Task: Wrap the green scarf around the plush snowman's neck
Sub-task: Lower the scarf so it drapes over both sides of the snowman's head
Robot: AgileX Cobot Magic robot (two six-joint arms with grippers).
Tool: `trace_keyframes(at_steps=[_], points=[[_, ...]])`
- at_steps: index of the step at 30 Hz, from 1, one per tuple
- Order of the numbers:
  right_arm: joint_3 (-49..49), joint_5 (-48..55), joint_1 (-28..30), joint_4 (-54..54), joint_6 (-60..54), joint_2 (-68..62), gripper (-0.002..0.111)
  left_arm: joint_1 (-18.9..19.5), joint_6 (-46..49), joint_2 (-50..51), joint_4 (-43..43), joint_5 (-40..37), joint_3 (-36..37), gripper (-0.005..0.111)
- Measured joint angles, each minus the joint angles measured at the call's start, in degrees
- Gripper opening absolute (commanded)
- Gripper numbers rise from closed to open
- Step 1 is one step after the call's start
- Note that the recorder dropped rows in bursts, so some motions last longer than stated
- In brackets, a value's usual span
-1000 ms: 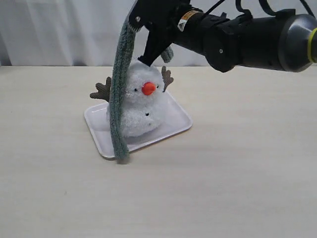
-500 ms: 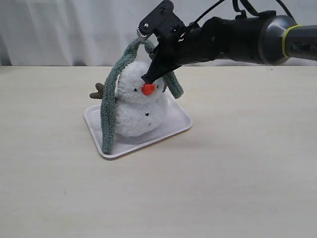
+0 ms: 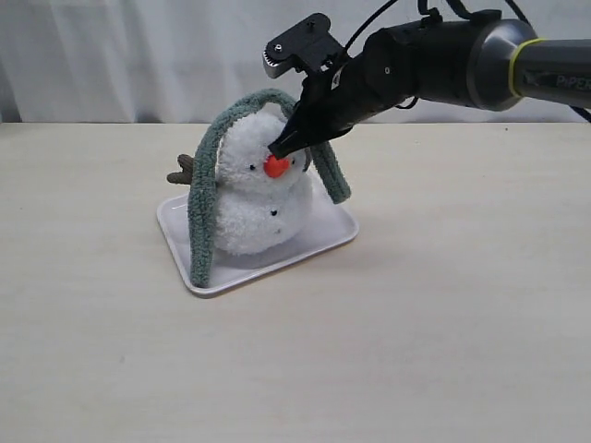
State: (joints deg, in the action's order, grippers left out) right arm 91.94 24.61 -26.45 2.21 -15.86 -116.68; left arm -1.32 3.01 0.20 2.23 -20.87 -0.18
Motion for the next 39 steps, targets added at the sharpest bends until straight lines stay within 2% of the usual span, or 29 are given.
trace_keyframes(at_steps=[4, 9, 16, 24, 35, 37, 39], points=[[0.0, 3.05, 1.13, 3.58, 5.07, -0.06, 0.004, 0.0, 0.0, 0.0, 0.0, 0.0, 0.0, 0.0], [0.0, 7.97, 1.28, 4.03, 4.06, -0.77, 0.004, 0.0, 0.0, 0.0, 0.0, 0.0, 0.0, 0.0], [0.0, 11.05, 1.28, -2.21, -1.56, -1.82, 0.004, 0.0, 0.0, 0.0, 0.0, 0.0, 0.0, 0.0], [0.09, 15.34, 1.28, -15.09, -15.31, -2.41, 0.004, 0.0, 0.0, 0.0, 0.0, 0.0, 0.0, 0.0], [0.09, 18.55, 1.28, -15.52, -19.72, -4.39, 0.004, 0.0, 0.0, 0.0, 0.0, 0.0, 0.0, 0.0], [0.09, 18.16, 1.28, -15.52, -19.85, -4.39, 0.007, 0.0, 0.0, 0.0, 0.0, 0.0, 0.0, 0.0], [0.09, 18.01, 1.28, -15.52, -19.85, -4.25, 0.016, 0.0, 0.0, 0.0, 0.0, 0.0, 0.0, 0.0]])
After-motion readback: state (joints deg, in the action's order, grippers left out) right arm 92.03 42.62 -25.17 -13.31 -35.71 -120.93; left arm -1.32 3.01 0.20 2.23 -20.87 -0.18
